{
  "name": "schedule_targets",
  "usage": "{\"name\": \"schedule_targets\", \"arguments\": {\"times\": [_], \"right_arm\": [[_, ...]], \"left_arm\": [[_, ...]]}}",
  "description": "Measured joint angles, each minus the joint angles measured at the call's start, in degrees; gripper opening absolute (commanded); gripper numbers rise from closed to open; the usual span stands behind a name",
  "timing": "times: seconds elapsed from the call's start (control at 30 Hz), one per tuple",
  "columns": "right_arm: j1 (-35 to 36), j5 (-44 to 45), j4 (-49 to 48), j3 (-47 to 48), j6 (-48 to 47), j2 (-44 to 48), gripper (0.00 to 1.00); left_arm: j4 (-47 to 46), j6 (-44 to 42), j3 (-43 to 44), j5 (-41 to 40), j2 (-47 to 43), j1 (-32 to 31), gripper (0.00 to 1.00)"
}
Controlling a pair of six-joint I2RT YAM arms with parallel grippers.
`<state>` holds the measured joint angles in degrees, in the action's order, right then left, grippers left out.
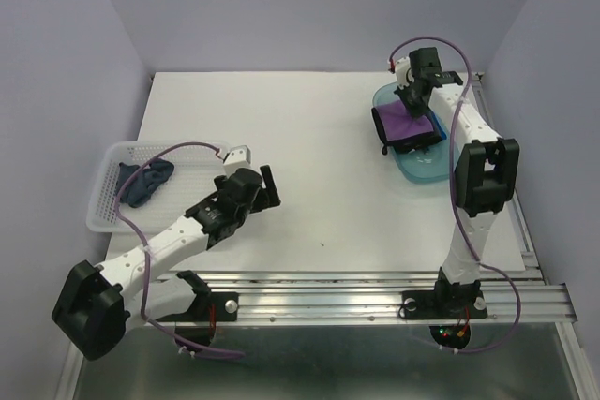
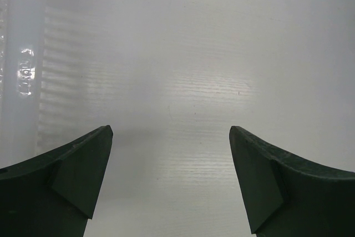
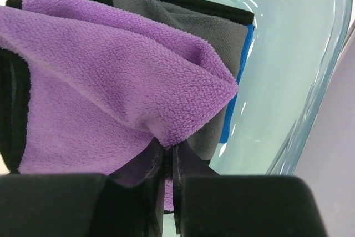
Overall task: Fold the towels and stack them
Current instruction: Neatly place the folded towel into the bin
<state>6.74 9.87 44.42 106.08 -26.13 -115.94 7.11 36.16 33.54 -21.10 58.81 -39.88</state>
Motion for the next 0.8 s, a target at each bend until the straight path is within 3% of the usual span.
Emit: {"name": "schedule_targets", "arguments": {"times": [0.67,0.8], "right_arm": [[-2.4,2.9,-0.4,6.4,-4.0,-8.3,0.01],[-2.4,4.6,-1.6,6.4,-4.6,-9.2,0.11]], "left_arm": [[0.0,-1.8,3.3,0.1,6.0,1.4,0.99],[0.0,-1.9,3.3,0.3,6.6,1.4,0.99]]}}
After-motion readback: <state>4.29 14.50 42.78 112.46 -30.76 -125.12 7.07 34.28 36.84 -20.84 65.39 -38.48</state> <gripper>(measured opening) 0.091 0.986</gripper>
